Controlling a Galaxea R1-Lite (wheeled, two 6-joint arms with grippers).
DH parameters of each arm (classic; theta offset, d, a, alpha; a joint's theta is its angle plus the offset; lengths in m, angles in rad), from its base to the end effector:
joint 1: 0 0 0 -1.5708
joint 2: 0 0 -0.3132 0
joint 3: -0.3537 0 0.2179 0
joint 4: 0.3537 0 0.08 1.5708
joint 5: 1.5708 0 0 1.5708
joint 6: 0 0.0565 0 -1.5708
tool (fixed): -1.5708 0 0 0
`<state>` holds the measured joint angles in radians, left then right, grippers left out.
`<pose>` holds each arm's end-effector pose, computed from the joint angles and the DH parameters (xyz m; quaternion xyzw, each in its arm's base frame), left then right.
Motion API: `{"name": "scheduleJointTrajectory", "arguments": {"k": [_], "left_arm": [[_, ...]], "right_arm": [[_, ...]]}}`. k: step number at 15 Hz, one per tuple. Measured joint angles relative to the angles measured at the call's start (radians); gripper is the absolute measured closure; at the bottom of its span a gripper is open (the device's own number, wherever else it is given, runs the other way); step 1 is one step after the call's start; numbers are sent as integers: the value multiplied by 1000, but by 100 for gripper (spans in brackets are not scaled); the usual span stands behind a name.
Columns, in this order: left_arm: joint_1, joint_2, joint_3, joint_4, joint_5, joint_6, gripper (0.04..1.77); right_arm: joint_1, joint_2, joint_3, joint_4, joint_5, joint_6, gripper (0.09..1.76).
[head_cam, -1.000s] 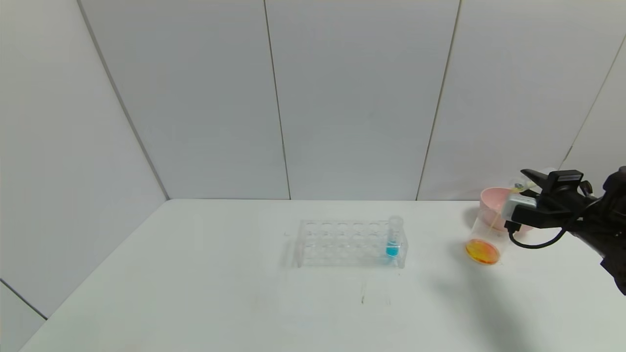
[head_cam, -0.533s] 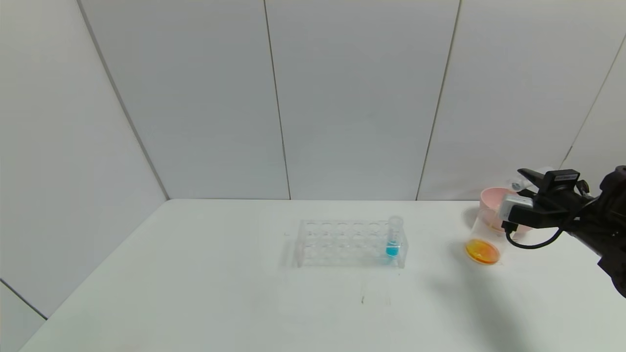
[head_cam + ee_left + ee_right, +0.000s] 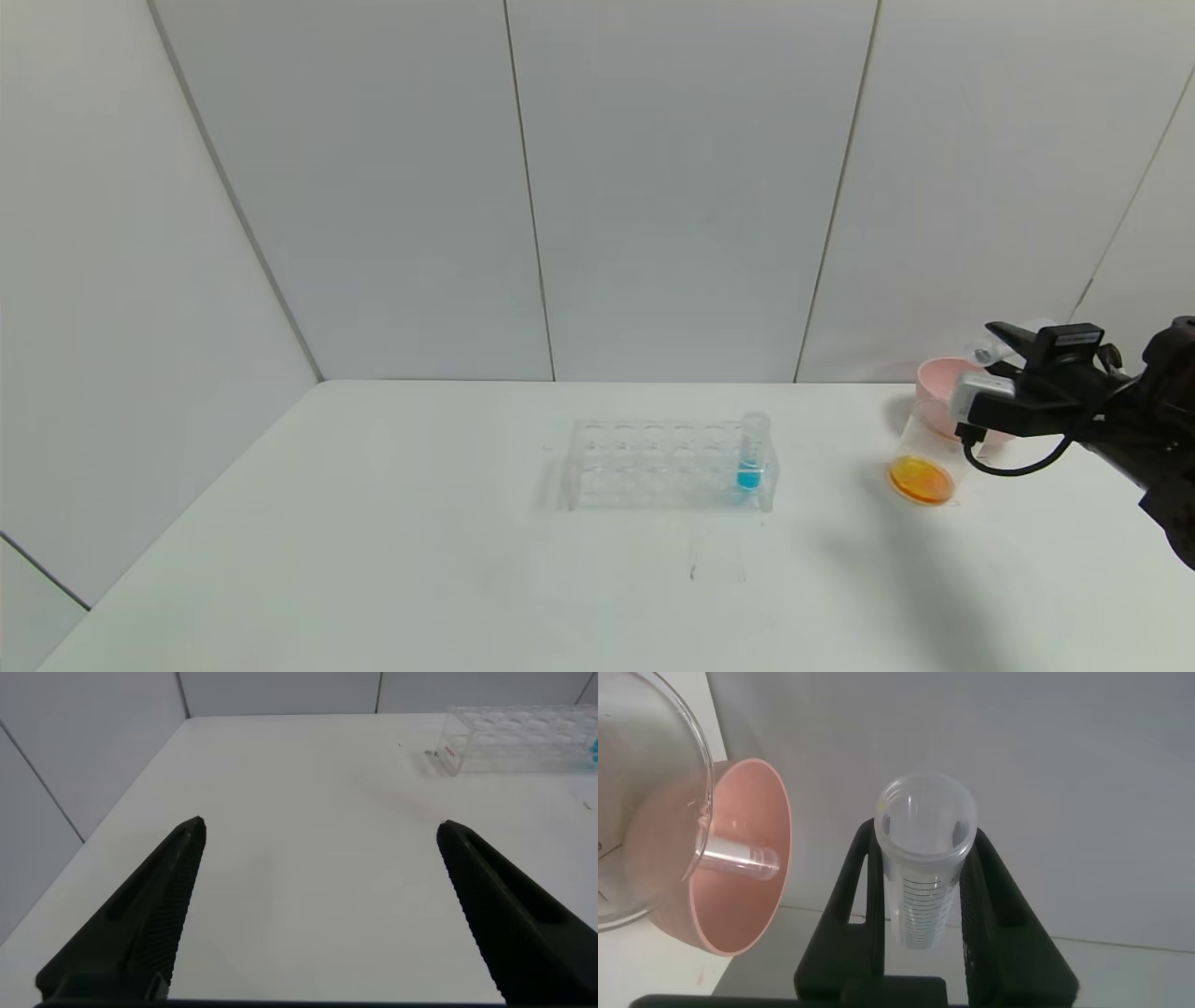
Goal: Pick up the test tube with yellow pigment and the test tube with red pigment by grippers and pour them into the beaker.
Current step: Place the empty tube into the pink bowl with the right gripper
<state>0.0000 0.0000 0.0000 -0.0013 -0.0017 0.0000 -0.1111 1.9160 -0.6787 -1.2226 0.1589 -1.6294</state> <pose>0.0277 -0.0001 0.0757 0.0000 -0.0006 -0.0008 1.0000 0.3786 -0.0332 0.1243 -0.7266 -0.0124 0.0217 0.6866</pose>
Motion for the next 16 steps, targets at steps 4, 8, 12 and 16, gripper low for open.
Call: {"name": "scheduleJointTrajectory", "arguments": {"k": [4, 8, 12, 16], "left_arm": [[0, 0, 0, 0, 0, 0, 5], [0, 0, 0, 0, 0, 0, 5], [0, 0, 0, 0, 0, 0, 5], [0, 0, 0, 0, 0, 0, 5]], "right_arm": [[-7, -2, -49, 68, -30, 211, 132], [-10, 13, -203, 230, -84, 706, 132], [6, 61, -298, 260, -119, 1147, 132], [18, 110, -347, 263, -124, 1491, 132]]}}
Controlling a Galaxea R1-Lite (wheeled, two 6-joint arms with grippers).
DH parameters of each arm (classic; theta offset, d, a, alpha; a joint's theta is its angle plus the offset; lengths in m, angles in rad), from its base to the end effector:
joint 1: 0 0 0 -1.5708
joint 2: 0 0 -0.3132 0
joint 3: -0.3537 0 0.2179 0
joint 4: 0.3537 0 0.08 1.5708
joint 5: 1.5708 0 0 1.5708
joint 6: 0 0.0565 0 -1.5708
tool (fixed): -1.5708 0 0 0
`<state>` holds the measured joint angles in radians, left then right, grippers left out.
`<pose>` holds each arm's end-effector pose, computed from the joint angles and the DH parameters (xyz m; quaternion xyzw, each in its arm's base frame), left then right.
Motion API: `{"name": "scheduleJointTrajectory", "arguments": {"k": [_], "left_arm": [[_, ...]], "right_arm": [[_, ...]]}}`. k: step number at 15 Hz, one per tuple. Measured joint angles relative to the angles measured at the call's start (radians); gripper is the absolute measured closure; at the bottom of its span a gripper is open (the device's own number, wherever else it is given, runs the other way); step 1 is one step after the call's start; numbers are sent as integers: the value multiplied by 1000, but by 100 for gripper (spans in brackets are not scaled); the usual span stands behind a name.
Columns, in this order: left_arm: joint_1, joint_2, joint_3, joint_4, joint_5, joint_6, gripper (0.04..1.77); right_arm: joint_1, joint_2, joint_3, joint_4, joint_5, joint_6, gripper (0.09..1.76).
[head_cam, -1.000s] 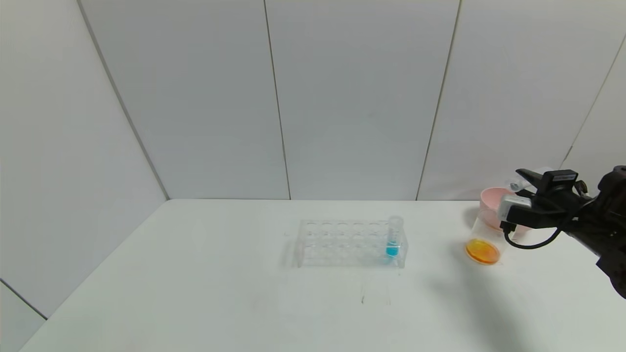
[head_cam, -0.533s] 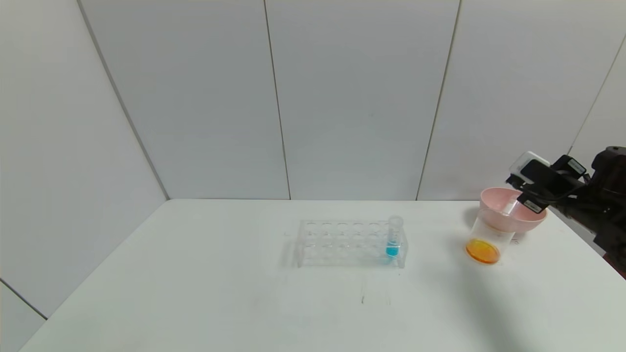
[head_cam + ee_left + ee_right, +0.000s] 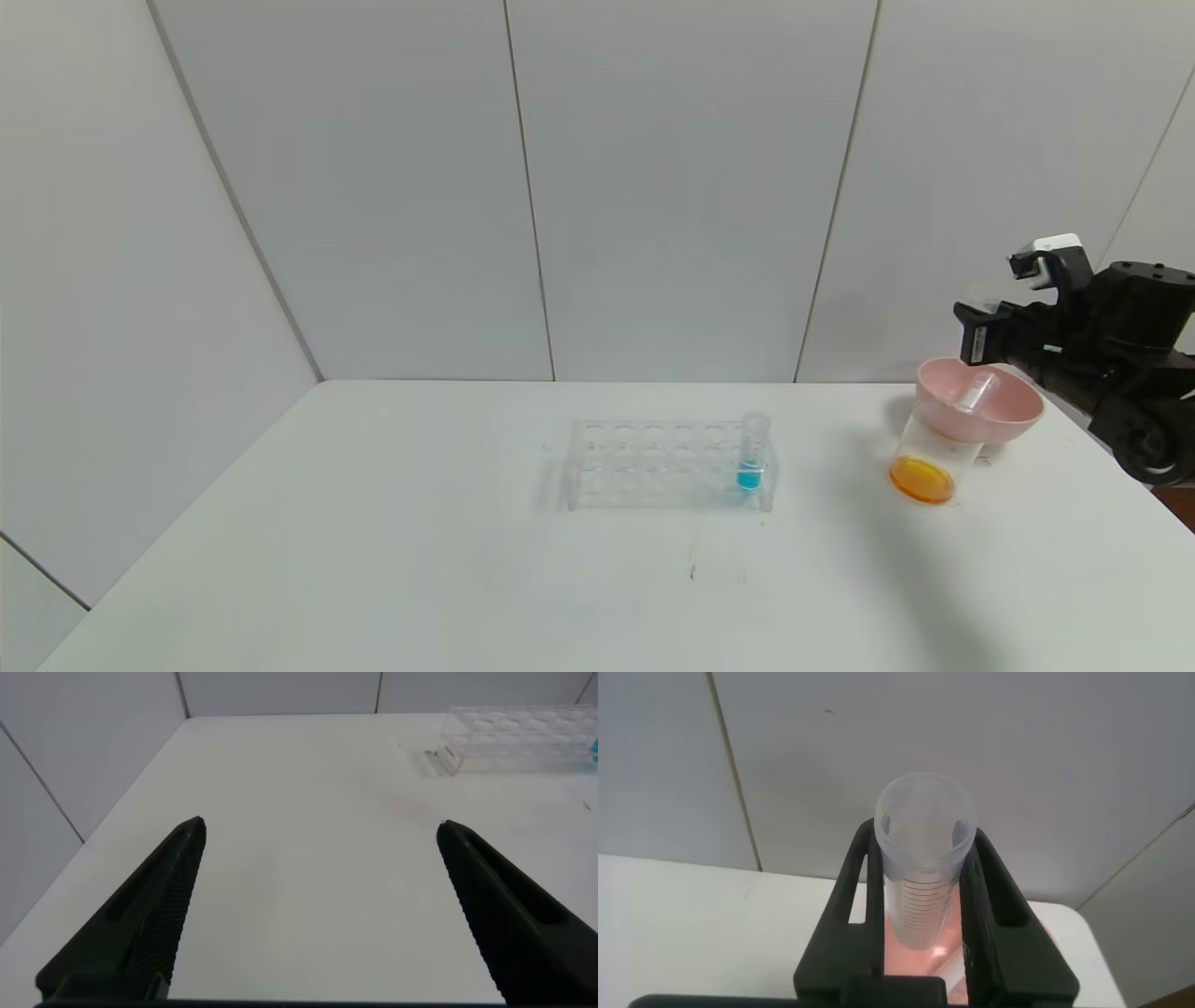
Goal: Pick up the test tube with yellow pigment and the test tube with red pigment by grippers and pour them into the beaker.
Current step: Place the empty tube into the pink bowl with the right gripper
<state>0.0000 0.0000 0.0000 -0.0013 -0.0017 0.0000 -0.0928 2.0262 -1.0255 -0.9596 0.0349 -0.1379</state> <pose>0.0277 -0.0001 0.0757 0.0000 -0.0006 -0.0008 1.0000 0.4462 -0.0395 0.1443 -0.0675 0.0225 -0.0275 0.9971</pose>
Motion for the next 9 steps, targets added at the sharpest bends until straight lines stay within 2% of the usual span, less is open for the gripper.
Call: {"name": "scheduleJointTrajectory", "arguments": {"k": [3, 9], "left_arm": [[0, 0, 0, 0, 0, 0, 5], [0, 0, 0, 0, 0, 0, 5]], "right_arm": [[5, 27, -10, 6, -1, 85, 132], [6, 53, -14, 3, -1, 94, 132]]}}
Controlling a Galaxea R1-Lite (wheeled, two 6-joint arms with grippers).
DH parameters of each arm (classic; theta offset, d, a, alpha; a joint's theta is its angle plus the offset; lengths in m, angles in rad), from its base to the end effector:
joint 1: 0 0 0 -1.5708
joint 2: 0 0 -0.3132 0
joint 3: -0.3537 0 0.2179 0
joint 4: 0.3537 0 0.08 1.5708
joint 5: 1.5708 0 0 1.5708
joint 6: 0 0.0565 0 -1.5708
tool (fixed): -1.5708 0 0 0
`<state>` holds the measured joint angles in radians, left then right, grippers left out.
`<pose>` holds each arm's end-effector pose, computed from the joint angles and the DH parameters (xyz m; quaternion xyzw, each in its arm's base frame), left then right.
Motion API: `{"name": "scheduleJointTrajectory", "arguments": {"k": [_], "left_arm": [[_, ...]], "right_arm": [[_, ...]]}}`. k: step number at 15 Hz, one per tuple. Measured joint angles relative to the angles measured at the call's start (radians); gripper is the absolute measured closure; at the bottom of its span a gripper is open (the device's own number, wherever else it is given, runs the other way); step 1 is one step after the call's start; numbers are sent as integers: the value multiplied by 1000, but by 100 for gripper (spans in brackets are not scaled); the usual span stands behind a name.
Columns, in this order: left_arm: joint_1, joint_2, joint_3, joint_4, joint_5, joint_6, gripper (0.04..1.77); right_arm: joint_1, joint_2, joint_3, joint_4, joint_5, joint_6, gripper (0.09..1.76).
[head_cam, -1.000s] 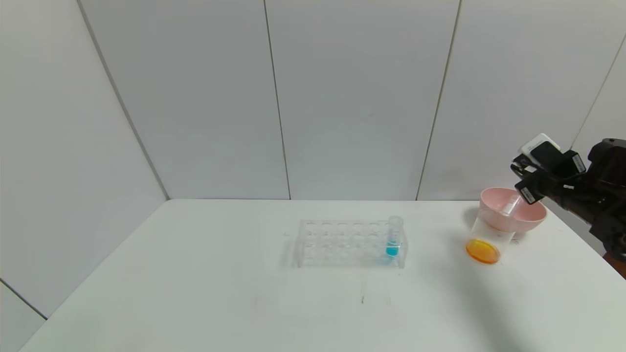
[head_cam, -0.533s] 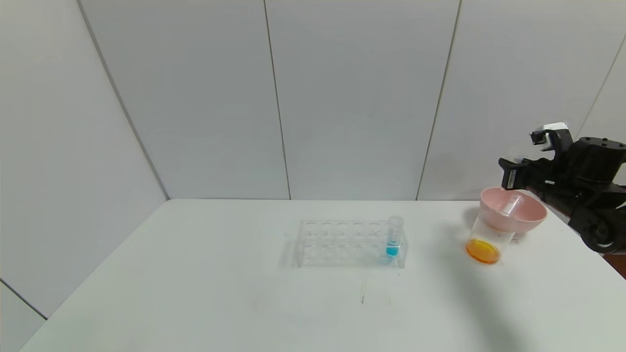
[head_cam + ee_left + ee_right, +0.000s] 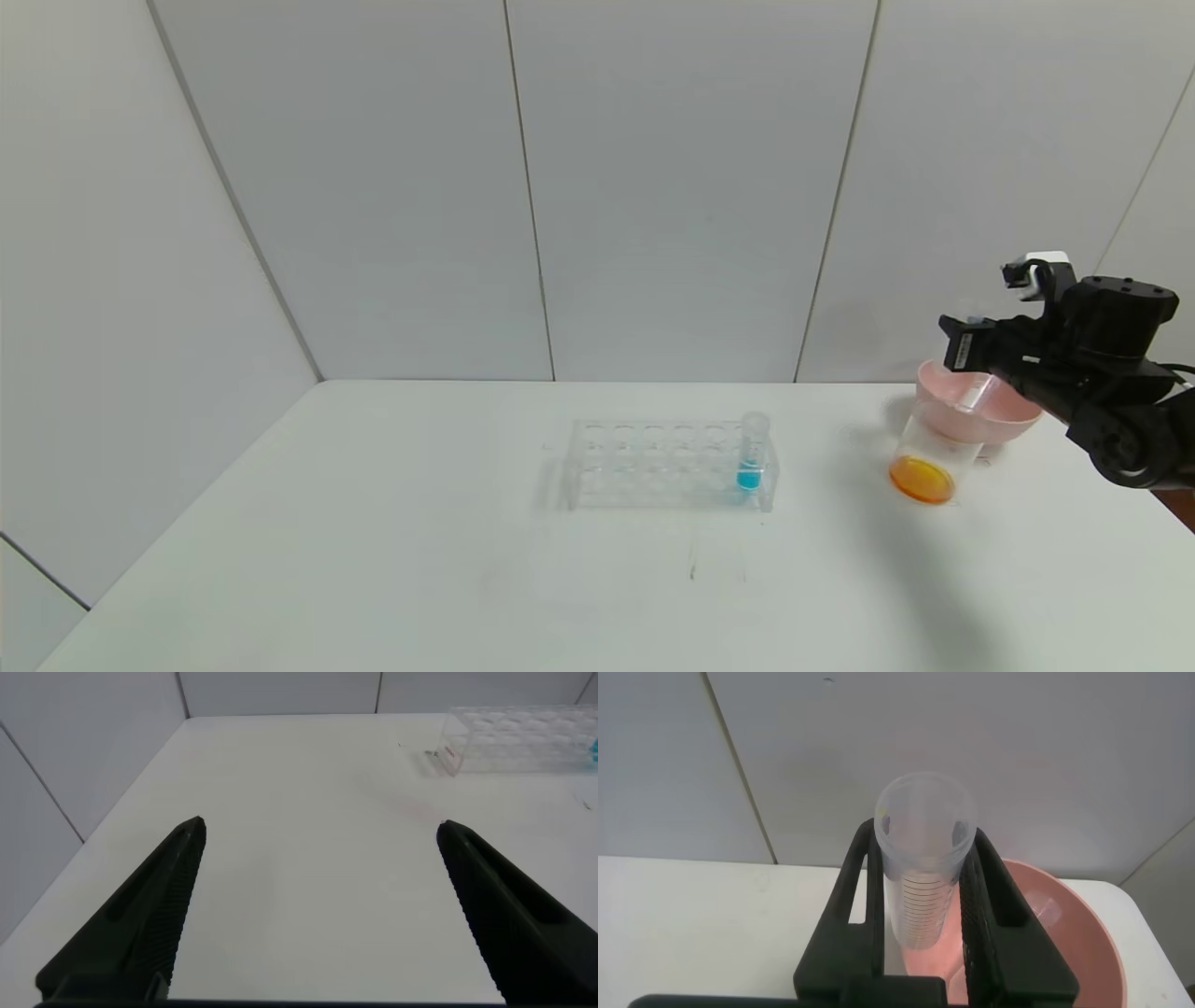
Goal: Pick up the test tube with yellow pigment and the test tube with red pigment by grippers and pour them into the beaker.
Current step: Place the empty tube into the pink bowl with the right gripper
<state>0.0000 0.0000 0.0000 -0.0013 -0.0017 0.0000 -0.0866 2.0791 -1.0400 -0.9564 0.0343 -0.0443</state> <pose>0.0277 -0.0001 0.0757 0.0000 -0.0006 -0.0008 1.0000 0.4556 -0.0376 0.1244 -0.0196 0.0418 -0.0252 0.9986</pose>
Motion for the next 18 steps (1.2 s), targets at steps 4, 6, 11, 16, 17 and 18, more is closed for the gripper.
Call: {"name": "scheduleJointTrajectory", "arguments": {"k": [4, 6, 11, 16, 17, 18], "left_arm": [[0, 0, 0, 0, 0, 0, 5], [0, 0, 0, 0, 0, 0, 5], [0, 0, 0, 0, 0, 0, 5], [0, 0, 0, 0, 0, 0, 5], [0, 0, 0, 0, 0, 0, 5], [0, 0, 0, 0, 0, 0, 5]], "right_arm": [[-25, 3, 1, 0, 0, -3, 132], [-37, 10, 6, -4, 0, -6, 132], [-55, 34, 9, -4, 0, -9, 116], [-74, 48, 3, -6, 1, -12, 68], [-80, 47, 1, -6, 1, -10, 61], [-86, 44, -1, -7, 1, -9, 56]]}}
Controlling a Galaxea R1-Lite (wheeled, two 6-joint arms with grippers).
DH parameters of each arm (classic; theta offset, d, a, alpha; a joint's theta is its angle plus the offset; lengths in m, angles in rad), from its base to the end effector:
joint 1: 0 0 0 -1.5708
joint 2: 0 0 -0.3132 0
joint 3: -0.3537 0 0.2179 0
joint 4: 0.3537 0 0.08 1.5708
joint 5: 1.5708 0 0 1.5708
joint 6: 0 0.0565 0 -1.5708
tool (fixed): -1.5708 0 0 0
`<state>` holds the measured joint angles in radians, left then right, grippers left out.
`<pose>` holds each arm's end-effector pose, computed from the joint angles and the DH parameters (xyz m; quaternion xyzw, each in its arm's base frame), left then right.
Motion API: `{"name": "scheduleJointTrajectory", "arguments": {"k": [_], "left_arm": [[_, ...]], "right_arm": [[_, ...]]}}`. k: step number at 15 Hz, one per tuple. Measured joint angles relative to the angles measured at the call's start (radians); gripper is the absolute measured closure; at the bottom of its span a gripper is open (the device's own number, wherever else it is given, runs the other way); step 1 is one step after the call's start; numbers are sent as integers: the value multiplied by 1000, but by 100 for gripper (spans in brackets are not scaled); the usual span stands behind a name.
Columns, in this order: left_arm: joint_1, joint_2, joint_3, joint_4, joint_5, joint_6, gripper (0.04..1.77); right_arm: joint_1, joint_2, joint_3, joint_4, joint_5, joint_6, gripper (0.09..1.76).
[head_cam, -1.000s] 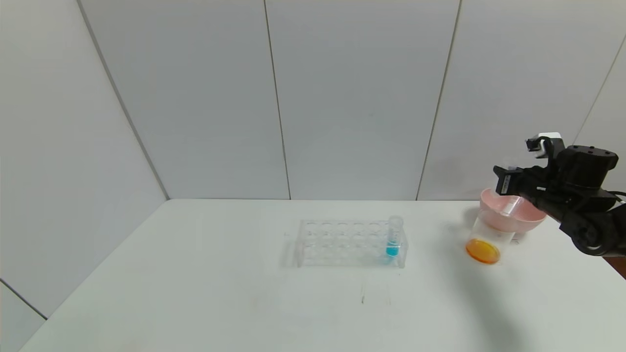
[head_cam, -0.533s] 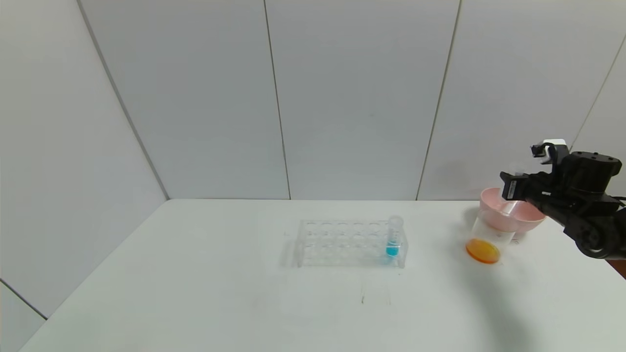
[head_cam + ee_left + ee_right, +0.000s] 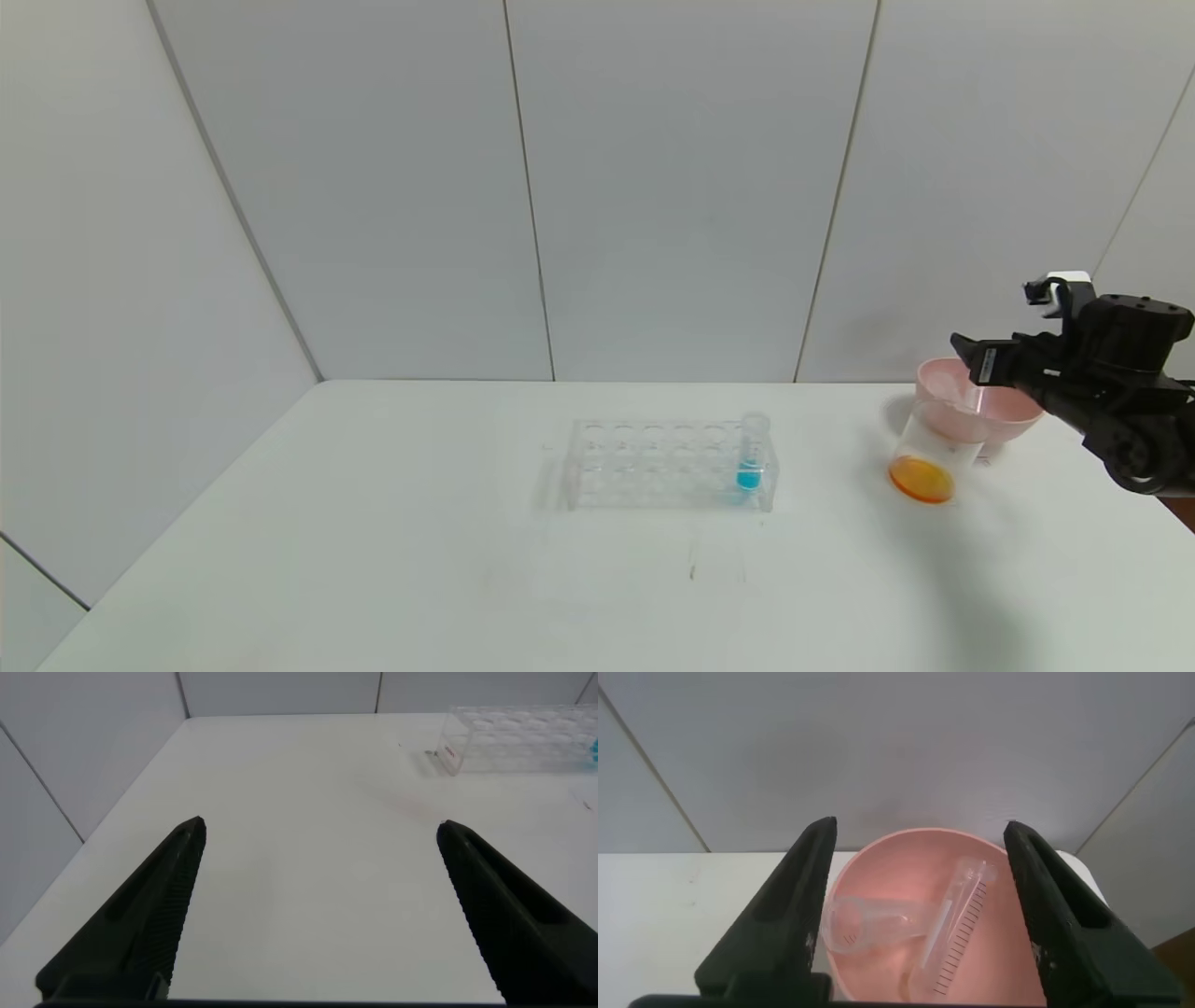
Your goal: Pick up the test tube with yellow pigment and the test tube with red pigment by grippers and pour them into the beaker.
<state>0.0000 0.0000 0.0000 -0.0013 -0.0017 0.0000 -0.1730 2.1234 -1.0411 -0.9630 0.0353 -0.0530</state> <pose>0.0277 -0.0001 0.0757 0.0000 -0.0006 -0.0008 1.0000 0.4559 -0.0776 0.1053 -0.0202 0.0611 -0.0671 0.9957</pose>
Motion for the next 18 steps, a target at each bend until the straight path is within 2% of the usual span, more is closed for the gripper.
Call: {"name": "scheduleJointTrajectory", "arguments": {"k": [5, 8, 12, 18], "left_arm": [[0, 0, 0, 0, 0, 0, 5], [0, 0, 0, 0, 0, 0, 5], [0, 0, 0, 0, 0, 0, 5], [0, 0, 0, 0, 0, 0, 5]], "right_arm": [[-41, -89, -13, 17, 7, 11, 36], [-65, -268, 8, 89, 3, 17, 29], [-64, -673, 120, 298, -33, 31, 23], [22, -1391, 378, 649, -139, 41, 18]]}}
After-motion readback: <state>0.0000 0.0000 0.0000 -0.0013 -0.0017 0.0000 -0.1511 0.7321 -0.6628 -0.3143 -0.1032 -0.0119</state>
